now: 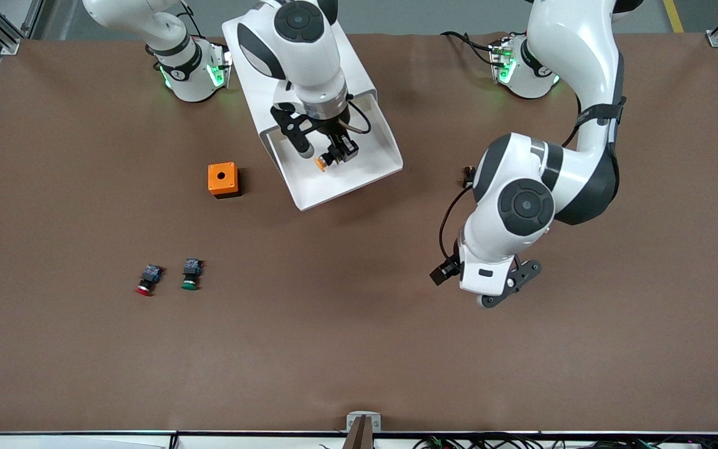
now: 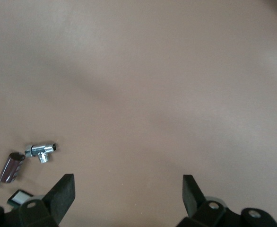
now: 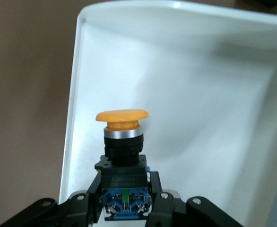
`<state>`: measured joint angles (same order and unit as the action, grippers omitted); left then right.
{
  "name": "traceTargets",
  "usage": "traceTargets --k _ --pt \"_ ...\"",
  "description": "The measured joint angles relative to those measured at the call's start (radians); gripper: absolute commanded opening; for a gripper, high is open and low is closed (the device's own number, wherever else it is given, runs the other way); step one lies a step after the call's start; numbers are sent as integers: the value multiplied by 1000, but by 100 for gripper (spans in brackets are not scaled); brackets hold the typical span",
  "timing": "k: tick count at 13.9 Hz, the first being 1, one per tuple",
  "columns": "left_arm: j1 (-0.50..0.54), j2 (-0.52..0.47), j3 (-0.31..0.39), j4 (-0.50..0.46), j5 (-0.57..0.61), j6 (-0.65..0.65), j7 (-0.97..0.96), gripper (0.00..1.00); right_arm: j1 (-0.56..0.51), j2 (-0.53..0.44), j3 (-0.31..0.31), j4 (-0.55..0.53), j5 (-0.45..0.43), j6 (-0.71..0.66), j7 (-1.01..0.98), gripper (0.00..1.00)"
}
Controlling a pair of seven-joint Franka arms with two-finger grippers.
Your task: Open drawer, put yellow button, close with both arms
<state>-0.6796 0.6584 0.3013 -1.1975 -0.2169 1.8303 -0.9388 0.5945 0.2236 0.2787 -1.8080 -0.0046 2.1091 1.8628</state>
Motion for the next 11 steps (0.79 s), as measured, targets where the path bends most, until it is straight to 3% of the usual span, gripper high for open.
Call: traceTargets --k 5,6,7,8,11 --pt "-57 -5 0 -2 36 25 -8 100 22 60 -1 0 -44 45 95 3" --pt "-58 -8 0 -2 36 25 -8 100 24 60 -1 1 -46 46 101 27" --pt "-58 -12 1 -3 37 25 -8 100 26 60 -1 4 -46 46 103 79" --pt "-58 -15 1 -4 37 25 -8 100 27 60 -2 7 -46 46 103 100" --pt "-61 -17 1 -8 37 25 -7 100 24 60 -14 37 -46 42 86 100"
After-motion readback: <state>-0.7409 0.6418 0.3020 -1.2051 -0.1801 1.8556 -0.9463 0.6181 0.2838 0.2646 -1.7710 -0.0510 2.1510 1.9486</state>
